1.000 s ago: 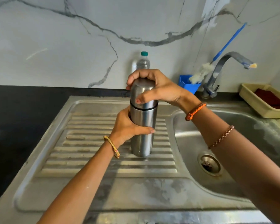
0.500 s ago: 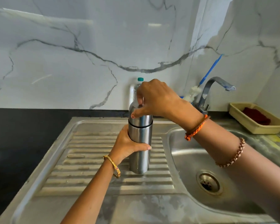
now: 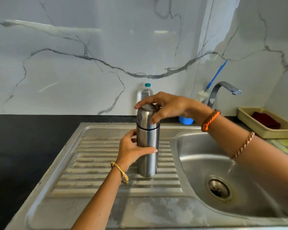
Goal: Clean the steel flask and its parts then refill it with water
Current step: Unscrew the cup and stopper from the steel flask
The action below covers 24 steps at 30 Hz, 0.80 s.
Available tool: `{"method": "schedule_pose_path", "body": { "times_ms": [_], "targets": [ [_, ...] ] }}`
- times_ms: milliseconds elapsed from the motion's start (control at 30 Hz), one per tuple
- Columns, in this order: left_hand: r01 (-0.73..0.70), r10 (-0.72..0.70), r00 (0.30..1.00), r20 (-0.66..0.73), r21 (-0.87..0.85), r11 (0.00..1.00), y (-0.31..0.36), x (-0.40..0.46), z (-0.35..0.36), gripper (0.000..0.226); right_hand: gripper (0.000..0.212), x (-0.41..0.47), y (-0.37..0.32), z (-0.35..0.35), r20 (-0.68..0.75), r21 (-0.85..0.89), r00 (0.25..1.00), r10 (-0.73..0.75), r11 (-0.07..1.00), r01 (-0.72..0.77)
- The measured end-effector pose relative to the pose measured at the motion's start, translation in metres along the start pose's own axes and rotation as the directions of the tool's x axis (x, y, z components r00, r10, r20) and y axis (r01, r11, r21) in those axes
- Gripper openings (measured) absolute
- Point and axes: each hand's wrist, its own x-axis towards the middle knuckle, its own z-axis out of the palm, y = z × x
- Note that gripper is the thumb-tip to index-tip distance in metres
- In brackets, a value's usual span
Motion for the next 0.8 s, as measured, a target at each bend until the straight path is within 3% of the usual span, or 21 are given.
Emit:
{"method": "schedule_pose_path", "body": {
  "times_ms": [33, 100, 200, 267, 333, 400, 500, 567, 633, 700, 800],
  "targets": [
    [-0.002, 0.002, 1.000, -0.001, -0.002, 1.000, 0.001, -0.001, 0.000, 0.062, 0.056, -0.002, 0.000, -0.004, 0.033, 0.099, 0.999, 0.015, 0.995, -0.019],
    [-0.001, 0.001, 1.000, -0.005, -0.006, 1.000, -0.002, -0.005, 0.001, 0.061, 0.060, -0.006, 0.000, -0.007, -0.007, 0.117, 0.997, 0.076, 0.990, -0.074],
    [0.007, -0.007, 0.999, -0.035, -0.021, 1.000, -0.005, -0.007, 0.006, 0.059, 0.072, -0.003, -0.003, 0.002, -0.191, -0.187, 0.969, 0.158, 0.963, -0.194],
    [0.013, -0.013, 0.998, -0.056, -0.013, 1.000, -0.004, -0.006, 0.008, 0.057, 0.067, 0.005, -0.004, 0.019, -0.290, -0.435, 0.956, 0.039, 0.885, -0.168],
    [0.010, -0.010, 0.998, -0.054, -0.003, 1.000, -0.002, -0.004, 0.008, 0.057, 0.056, 0.009, -0.003, 0.028, -0.321, -0.512, 0.945, -0.059, 0.850, -0.121],
    [-0.004, 0.004, 0.999, -0.037, 0.000, 1.000, -0.002, -0.002, 0.006, 0.057, 0.040, 0.009, -0.001, 0.018, -0.237, -0.393, 0.970, -0.061, 0.919, -0.039],
    [-0.019, 0.019, 0.999, -0.032, -0.005, 1.000, -0.002, -0.003, 0.004, 0.058, 0.063, 0.000, 0.002, -0.005, 0.006, 0.059, 0.999, 0.042, 0.997, -0.043],
    [-0.033, 0.032, 0.998, -0.048, -0.016, 0.999, -0.005, -0.006, 0.007, 0.061, 0.065, -0.005, 0.002, -0.014, 0.011, 0.185, 0.996, 0.086, 0.979, -0.087],
    [-0.080, 0.078, 0.989, -0.128, -0.012, 0.997, -0.010, -0.012, 0.013, 0.067, 0.070, -0.006, 0.000, -0.013, -0.109, 0.092, 0.984, 0.139, 0.987, -0.129],
    [-0.161, 0.159, 0.954, -0.255, 0.016, 0.987, -0.015, -0.019, 0.021, 0.074, 0.071, -0.001, -0.003, -0.001, -0.222, -0.159, 0.965, 0.142, 0.971, -0.180],
    [-0.227, 0.228, 0.902, -0.367, 0.047, 0.973, -0.017, -0.024, 0.031, 0.079, 0.047, 0.007, 0.002, 0.022, -0.313, -0.341, 0.949, 0.036, 0.928, -0.148]
  ]
}}
